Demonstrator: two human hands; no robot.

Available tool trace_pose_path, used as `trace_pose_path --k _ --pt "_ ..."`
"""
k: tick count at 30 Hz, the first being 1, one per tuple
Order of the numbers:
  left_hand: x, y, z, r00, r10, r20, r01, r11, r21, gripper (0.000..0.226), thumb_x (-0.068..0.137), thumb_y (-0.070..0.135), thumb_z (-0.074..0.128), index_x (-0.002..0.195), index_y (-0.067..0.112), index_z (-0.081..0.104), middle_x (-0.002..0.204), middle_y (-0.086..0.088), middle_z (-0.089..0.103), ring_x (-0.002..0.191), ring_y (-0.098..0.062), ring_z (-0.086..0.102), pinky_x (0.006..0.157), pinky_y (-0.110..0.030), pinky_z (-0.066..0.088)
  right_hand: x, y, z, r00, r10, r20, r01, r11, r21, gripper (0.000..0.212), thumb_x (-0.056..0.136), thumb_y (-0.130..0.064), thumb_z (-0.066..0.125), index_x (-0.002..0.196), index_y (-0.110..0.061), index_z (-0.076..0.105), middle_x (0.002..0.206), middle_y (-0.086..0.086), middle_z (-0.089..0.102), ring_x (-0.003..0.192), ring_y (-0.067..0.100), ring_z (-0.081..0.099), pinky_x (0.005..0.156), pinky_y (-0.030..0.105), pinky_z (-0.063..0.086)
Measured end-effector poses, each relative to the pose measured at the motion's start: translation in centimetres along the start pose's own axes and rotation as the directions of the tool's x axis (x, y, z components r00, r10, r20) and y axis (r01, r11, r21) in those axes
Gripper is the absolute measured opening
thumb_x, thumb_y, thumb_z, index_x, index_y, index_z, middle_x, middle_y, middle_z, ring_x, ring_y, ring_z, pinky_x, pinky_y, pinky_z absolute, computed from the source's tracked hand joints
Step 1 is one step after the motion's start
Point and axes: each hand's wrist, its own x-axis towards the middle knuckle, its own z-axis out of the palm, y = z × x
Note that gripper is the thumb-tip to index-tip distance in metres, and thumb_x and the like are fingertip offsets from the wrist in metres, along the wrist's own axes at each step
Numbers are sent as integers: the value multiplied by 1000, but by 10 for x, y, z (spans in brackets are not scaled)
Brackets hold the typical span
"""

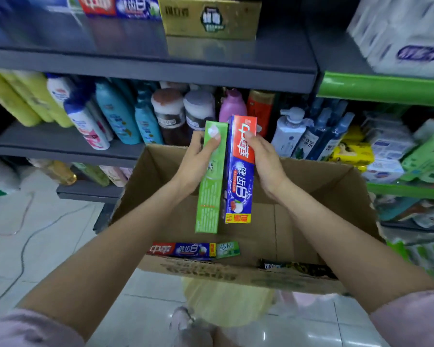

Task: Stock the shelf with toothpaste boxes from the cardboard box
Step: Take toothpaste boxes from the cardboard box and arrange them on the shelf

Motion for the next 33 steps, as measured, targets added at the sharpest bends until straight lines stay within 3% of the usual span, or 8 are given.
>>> trace_pose_path --k 4,12,15,19,21,25,31,33 --pt "-4 50 -23 994 58 -98 -59 998 -7 19 97 24 50 111 12 48 93 1 65 73 -5 65 64 -19 54 -1 -52 42 986 -151 67 156 985 -75 16 98 -25 47 85 -21 58 77 -7 68 67 2 64 65 15 49" --pt "-6 133 -109 968 200 -153 -140 932 334 54 70 15 81 108 12 44 89 9 62 61 11 61 54 -4 44 20 -114 135 948 -307 89 316 939 -137 11 95 -22 54 98 -15 46 91 2 61 80 9 61 74 23 51" --pt "6 167 -157 969 204 -139 -120 881 458 60 68 20 84 110 16 41 93 11 61 72 7 61 62 -13 48 32 -129 177 933 -334 135 353 921 -165 20 90 -24 60 99 -21 43 109 12 61 98 22 63 89 46 54" --pt "30 221 -220 956 286 -69 -152 682 715 82 60 31 87 124 15 38 114 6 52 105 -14 55 94 -32 44 50 -158 226 857 -468 216 508 838 -200 55 82 -2 67 122 -25 37 108 0 60 89 8 62 78 24 55" --pt "43 246 -242 946 324 -13 -165 517 840 86 62 34 86 128 14 35 109 5 44 101 -18 50 88 -31 41 62 -175 245 829 -488 273 559 723 -406 59 76 -3 75 125 -17 45 102 -4 58 80 6 59 73 18 51" --pt "73 280 -275 923 371 105 -208 250 946 81 63 39 81 125 17 33 97 1 52 88 -24 51 72 -32 38 88 -199 281 830 -497 254 509 485 -712 44 63 -20 85 95 -7 57 88 3 62 79 20 58 78 39 49" --pt "110 300 -312 913 362 189 -226 65 972 60 69 39 74 108 14 36 89 -5 54 88 -30 54 67 -33 36 109 -199 312 827 -561 39 447 614 -651 47 66 -22 85 101 -12 54 102 6 65 93 21 63 77 33 52" --pt "118 298 -317 905 370 211 -226 -4 974 61 69 40 74 110 13 38 95 -10 58 93 -33 57 66 -33 35 111 -194 318 829 -558 30 387 535 -751 49 68 -24 83 104 -13 52 106 4 64 98 21 60 81 33 50"
